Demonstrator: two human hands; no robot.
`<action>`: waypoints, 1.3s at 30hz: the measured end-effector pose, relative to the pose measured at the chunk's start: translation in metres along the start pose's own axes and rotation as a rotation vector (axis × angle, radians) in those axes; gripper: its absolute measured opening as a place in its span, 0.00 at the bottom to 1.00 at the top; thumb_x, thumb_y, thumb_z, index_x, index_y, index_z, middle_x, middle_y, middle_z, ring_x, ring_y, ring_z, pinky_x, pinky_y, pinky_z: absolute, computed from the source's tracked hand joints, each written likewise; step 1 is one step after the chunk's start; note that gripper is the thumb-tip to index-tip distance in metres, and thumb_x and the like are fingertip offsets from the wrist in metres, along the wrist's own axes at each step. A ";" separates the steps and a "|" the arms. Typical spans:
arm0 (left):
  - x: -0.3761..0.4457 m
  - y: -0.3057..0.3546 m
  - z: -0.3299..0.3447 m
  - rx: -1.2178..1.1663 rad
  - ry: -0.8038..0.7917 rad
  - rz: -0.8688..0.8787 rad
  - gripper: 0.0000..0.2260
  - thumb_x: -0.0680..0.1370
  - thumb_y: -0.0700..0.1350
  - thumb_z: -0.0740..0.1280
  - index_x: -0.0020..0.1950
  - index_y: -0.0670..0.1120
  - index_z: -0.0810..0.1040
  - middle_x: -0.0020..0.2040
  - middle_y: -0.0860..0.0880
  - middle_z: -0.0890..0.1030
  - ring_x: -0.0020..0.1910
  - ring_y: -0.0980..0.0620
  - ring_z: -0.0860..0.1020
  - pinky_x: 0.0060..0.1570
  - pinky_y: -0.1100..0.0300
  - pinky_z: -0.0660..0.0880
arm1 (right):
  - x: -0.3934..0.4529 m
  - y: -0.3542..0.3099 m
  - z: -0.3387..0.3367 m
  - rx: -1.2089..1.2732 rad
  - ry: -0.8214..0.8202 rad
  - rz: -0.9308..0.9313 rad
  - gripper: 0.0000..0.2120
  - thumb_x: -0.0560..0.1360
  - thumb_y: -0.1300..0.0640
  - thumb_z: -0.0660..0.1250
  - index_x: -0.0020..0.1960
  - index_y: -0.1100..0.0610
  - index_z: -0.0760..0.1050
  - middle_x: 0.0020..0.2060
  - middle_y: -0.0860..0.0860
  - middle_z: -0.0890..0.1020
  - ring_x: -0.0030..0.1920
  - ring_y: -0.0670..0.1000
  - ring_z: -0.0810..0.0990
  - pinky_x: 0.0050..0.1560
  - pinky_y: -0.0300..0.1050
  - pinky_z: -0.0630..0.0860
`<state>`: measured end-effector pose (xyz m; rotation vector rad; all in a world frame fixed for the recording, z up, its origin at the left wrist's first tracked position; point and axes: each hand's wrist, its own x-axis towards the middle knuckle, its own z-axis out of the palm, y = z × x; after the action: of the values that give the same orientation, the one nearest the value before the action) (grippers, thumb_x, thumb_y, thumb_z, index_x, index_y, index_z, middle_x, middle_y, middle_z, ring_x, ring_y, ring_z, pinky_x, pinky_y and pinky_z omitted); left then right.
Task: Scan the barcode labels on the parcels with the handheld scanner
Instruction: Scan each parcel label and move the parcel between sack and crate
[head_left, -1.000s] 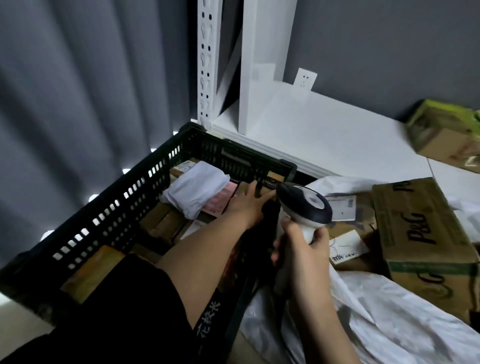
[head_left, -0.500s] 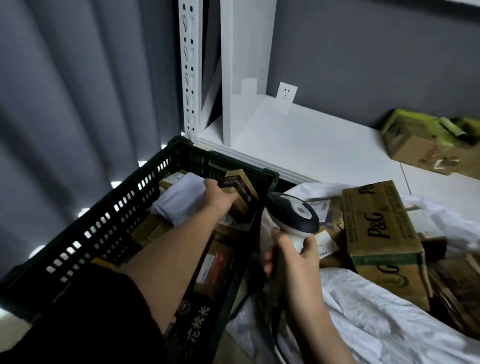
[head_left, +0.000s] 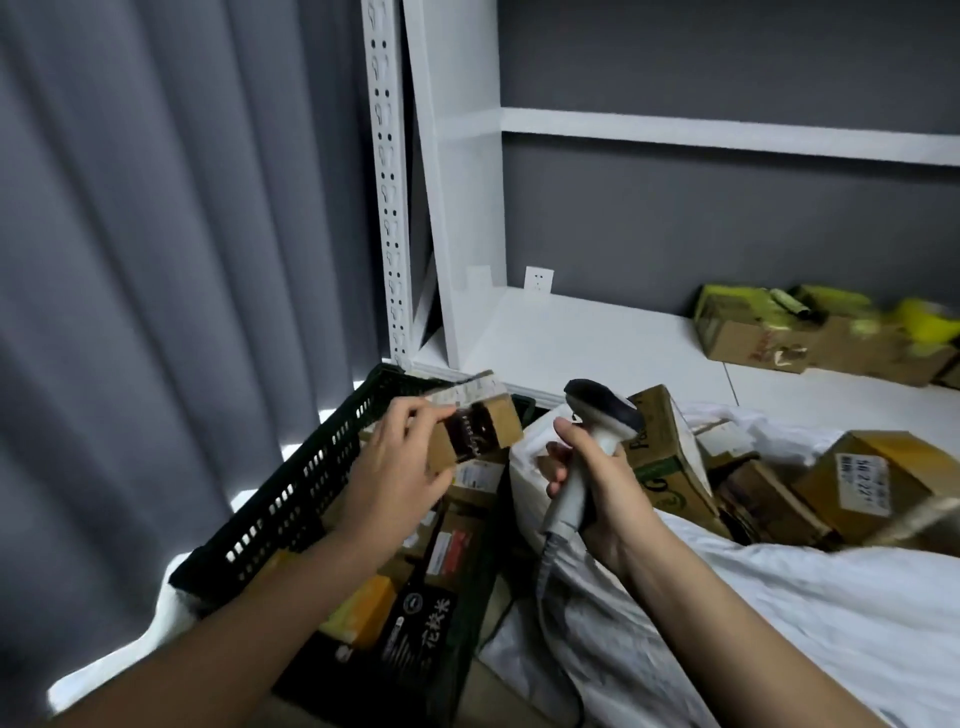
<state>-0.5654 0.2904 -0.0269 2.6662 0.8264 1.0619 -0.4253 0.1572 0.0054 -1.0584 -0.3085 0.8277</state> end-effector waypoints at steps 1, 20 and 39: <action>-0.006 0.005 -0.005 0.125 0.059 0.133 0.31 0.63 0.43 0.79 0.63 0.47 0.72 0.56 0.47 0.74 0.51 0.48 0.78 0.43 0.59 0.77 | -0.005 -0.001 -0.003 -0.014 -0.011 0.016 0.07 0.76 0.58 0.69 0.49 0.58 0.72 0.32 0.55 0.74 0.26 0.48 0.70 0.24 0.37 0.69; -0.020 0.054 0.010 -1.314 -0.490 -0.791 0.27 0.69 0.60 0.67 0.66 0.57 0.68 0.68 0.51 0.73 0.64 0.54 0.73 0.65 0.56 0.67 | 0.005 0.029 -0.008 0.143 0.212 -0.107 0.28 0.74 0.63 0.72 0.70 0.60 0.63 0.40 0.56 0.82 0.31 0.48 0.77 0.32 0.40 0.77; 0.012 -0.025 0.010 -1.219 -0.128 -0.961 0.14 0.77 0.41 0.69 0.61 0.49 0.71 0.46 0.49 0.83 0.43 0.53 0.82 0.45 0.59 0.79 | -0.021 0.010 -0.025 -0.384 -0.154 -0.041 0.11 0.78 0.61 0.64 0.38 0.58 0.67 0.23 0.52 0.65 0.22 0.50 0.62 0.23 0.40 0.62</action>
<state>-0.5626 0.3180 -0.0357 1.0896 0.8484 0.7071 -0.4286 0.1280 -0.0119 -1.3419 -0.6367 0.8332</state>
